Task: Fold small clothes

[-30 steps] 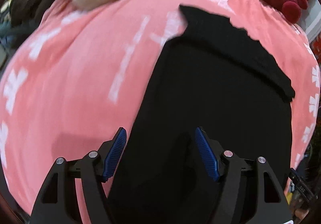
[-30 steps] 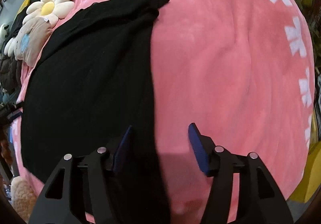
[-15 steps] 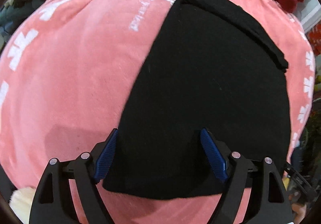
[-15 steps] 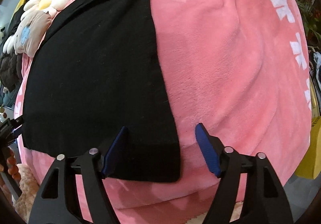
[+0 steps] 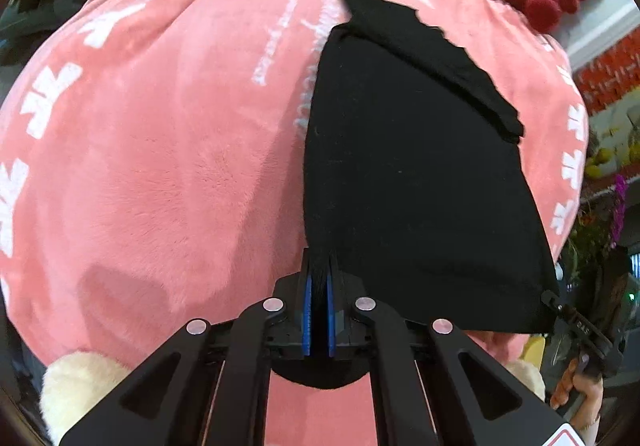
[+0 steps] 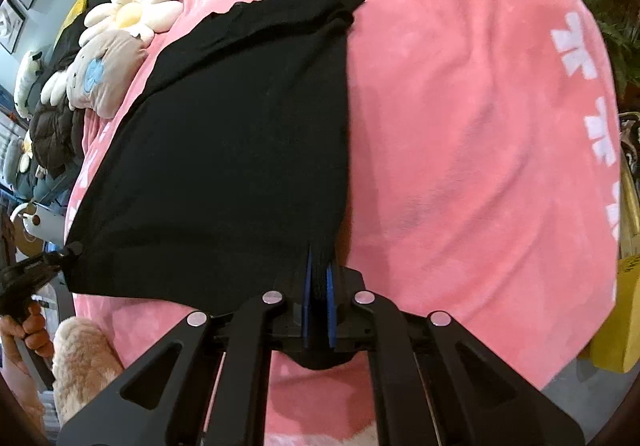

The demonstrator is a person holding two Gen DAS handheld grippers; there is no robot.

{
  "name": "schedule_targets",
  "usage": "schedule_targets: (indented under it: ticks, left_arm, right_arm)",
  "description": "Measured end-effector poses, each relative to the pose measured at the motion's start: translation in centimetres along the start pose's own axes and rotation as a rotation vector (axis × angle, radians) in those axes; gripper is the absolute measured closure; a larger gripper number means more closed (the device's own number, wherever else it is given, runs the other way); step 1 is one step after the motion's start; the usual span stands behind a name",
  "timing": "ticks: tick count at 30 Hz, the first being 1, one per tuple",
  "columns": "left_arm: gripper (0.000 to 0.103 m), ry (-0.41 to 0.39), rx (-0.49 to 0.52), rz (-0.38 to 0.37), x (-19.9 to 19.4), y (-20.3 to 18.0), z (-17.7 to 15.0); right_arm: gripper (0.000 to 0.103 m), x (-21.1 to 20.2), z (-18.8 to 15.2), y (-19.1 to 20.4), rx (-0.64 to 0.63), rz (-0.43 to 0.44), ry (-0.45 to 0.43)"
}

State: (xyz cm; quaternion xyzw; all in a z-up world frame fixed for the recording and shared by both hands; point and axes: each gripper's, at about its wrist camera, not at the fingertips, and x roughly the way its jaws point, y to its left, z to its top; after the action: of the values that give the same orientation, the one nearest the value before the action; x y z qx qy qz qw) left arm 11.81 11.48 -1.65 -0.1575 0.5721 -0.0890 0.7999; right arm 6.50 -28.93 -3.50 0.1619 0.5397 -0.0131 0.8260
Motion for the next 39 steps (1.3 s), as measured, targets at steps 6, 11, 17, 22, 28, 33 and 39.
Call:
schedule_targets:
  ticks: [6, 11, 17, 22, 28, 33, 39]
  left_arm:
    - [0.1, 0.06, 0.04, 0.007, -2.2, -0.1, -2.1]
    - [0.1, 0.109, 0.069, 0.05, -2.6, -0.3, -5.3]
    - [0.099, 0.14, 0.078, 0.095, -1.9, -0.4, -7.4]
    - [0.096, 0.131, 0.061, 0.178, -2.2, -0.6, -7.2]
    - [0.075, -0.018, 0.077, 0.158, -4.4, -2.9, -2.4]
    - [0.068, -0.113, 0.171, 0.189, -1.6, -7.9, 3.3]
    - [0.057, -0.126, 0.144, 0.187, 3.9, -9.7, 9.8]
  right_arm:
    - [0.099, -2.9, -2.1, -0.8, -0.019, -0.008, 0.036]
    - [0.099, -3.5, -5.5, -1.1, -0.026, -0.009, 0.089]
    - [0.098, -2.6, -8.0, -1.5, -0.045, -0.047, 0.137]
    - [0.094, -3.8, -7.7, -1.1, -0.073, -0.167, 0.062]
    - [0.093, -5.9, -1.4, -0.1, -0.074, -0.121, -0.101]
    - [0.094, -1.8, 6.2, 1.6, -0.095, -0.072, -0.168]
    - [0.094, 3.3, 13.2, 3.3, -0.115, -0.087, -0.182]
